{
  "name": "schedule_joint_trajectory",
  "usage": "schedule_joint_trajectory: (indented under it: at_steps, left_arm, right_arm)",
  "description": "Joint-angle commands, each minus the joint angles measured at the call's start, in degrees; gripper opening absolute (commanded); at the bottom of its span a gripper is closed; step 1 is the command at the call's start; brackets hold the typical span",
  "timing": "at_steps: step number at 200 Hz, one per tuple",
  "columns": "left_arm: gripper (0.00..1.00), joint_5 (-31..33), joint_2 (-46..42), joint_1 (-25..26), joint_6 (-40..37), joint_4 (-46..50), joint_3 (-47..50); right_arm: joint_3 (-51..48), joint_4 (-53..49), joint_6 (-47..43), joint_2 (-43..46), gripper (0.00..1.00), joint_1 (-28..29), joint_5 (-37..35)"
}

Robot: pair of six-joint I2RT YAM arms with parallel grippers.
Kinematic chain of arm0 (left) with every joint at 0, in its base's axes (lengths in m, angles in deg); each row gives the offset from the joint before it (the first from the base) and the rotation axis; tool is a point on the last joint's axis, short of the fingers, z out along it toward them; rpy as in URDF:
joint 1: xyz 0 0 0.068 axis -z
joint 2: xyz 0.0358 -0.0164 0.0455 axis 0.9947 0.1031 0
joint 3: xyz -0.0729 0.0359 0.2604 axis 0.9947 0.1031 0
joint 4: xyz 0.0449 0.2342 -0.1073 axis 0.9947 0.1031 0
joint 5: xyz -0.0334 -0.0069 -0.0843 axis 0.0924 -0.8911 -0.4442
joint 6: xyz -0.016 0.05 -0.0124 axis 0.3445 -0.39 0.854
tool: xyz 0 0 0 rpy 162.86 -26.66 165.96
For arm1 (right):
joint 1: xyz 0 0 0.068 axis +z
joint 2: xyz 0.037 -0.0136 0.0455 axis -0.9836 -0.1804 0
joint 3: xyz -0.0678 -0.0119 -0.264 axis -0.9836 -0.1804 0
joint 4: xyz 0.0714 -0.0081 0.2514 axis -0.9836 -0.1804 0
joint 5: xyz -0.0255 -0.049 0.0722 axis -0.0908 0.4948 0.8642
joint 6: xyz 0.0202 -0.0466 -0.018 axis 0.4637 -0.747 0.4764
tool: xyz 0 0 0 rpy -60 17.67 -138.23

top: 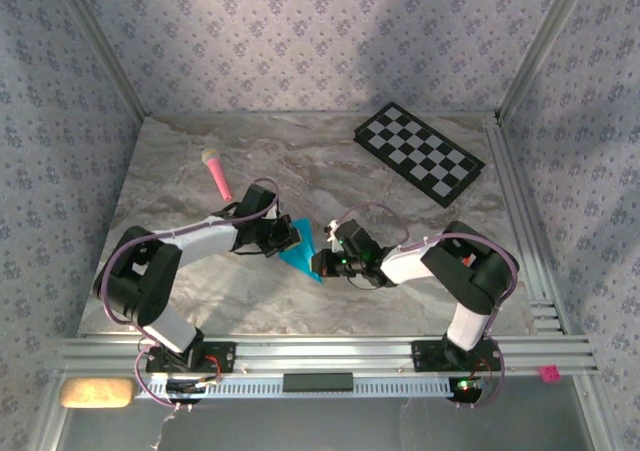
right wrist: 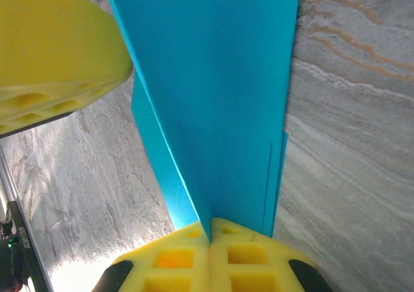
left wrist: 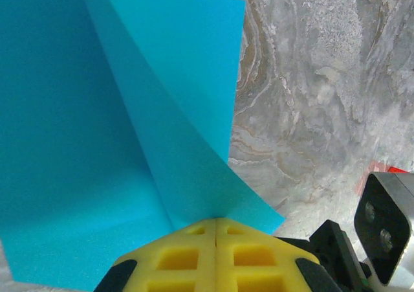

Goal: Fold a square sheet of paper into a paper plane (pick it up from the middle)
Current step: Fourth fold the wing at the center of the table.

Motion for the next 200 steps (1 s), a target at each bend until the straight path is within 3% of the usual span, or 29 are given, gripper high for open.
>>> schedule_joint_trajectory:
  at_steps: [1, 200]
  left_arm:
    - [0.01, -0.7, 1.3, 0.7, -1.0, -1.4, -2.1]
    - [0.01, 0.7, 7.3, 1.9, -2.2, -1.5, -4.7]
  right_arm:
    - [-1.6, -2.6, 0.6, 0.9, 0.03, -0.5, -0.2]
    - [-0.4, -5.7, 1.7, -0.4, 0.03, -1.9, 1.9]
